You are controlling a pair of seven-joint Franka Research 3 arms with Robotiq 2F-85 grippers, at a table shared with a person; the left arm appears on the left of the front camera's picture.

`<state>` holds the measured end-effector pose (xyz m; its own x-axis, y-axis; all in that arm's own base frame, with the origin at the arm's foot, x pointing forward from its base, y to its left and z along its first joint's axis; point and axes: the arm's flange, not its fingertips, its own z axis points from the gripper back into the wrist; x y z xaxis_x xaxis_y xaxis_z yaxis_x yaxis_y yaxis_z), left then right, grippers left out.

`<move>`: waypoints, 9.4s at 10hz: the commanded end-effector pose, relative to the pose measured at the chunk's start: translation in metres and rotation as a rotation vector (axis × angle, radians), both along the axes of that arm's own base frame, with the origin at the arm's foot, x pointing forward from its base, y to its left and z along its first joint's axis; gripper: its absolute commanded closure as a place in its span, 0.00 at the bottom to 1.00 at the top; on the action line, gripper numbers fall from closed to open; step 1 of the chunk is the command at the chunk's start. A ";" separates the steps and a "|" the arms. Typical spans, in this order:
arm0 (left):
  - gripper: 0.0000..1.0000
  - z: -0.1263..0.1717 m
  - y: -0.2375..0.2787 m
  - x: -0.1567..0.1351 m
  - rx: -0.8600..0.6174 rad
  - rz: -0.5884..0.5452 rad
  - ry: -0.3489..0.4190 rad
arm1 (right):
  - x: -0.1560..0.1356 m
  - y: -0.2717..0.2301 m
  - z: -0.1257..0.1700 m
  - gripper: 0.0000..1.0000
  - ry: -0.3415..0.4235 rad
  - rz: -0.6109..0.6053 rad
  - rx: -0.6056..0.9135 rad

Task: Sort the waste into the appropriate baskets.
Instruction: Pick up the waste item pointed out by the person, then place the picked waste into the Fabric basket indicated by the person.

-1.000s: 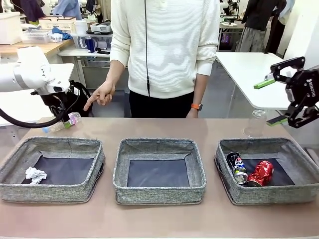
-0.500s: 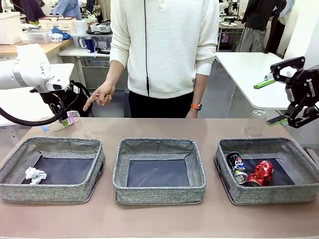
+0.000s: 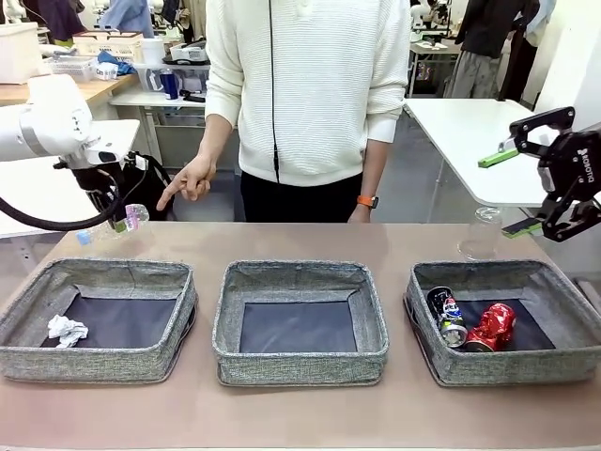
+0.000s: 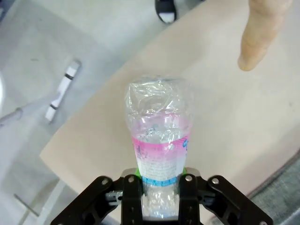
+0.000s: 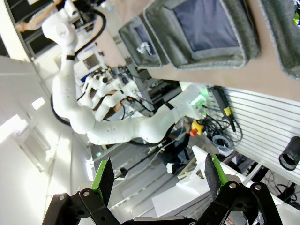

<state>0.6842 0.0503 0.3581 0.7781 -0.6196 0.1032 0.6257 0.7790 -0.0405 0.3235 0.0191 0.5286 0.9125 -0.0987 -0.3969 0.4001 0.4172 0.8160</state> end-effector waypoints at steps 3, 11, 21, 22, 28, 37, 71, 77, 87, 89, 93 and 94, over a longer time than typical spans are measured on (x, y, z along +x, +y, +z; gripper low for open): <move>0.96 0.135 -0.021 -0.082 -0.118 0.284 -0.011 | 0.000 0.002 0.005 0.00 0.016 -0.009 0.013; 0.96 0.221 -0.095 -0.165 -0.162 0.801 0.019 | 0.000 0.002 0.005 0.00 0.016 -0.009 0.013; 0.78 0.329 -0.303 -0.270 -0.167 0.927 -0.054 | 0.000 0.002 0.005 0.00 0.016 -0.009 0.013; 0.78 0.342 -0.330 -0.280 -0.161 0.902 0.000 | 0.000 0.002 0.005 0.00 0.016 -0.009 0.013; 0.78 0.400 -0.422 -0.293 -0.134 0.841 0.170 | 0.000 0.002 0.005 0.00 0.016 -0.009 0.013; 0.78 0.399 -0.429 -0.302 -0.156 0.771 0.167 | 0.000 0.002 0.005 0.00 0.016 -0.009 0.013; 0.78 0.212 -0.389 -0.323 -0.189 0.588 -0.047 | 0.000 0.002 0.005 0.00 0.016 -0.009 0.013; 0.78 0.136 -0.406 -0.330 -0.152 0.647 -0.006 | 0.000 0.002 0.005 0.00 0.016 -0.009 0.013; 0.00 0.138 -0.411 -0.328 -0.163 0.639 -0.006 | 0.000 0.002 0.005 0.00 0.016 -0.009 0.013; 0.00 0.138 -0.411 -0.327 -0.165 0.640 -0.004 | 0.000 0.002 0.005 0.00 0.016 -0.009 0.013; 0.00 0.149 -0.400 -0.324 -0.170 0.610 0.057 | 0.000 0.002 0.005 0.00 0.016 -0.009 0.013; 0.00 0.162 -0.383 -0.320 -0.193 0.595 0.124 | 0.000 0.002 0.005 0.00 0.016 -0.009 0.013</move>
<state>0.3607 -0.3521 0.5043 0.9926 -0.0280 0.1179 0.0534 0.9745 -0.2177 0.3231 0.0189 0.5290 0.9127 -0.0987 -0.3965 0.3997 0.4173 0.8161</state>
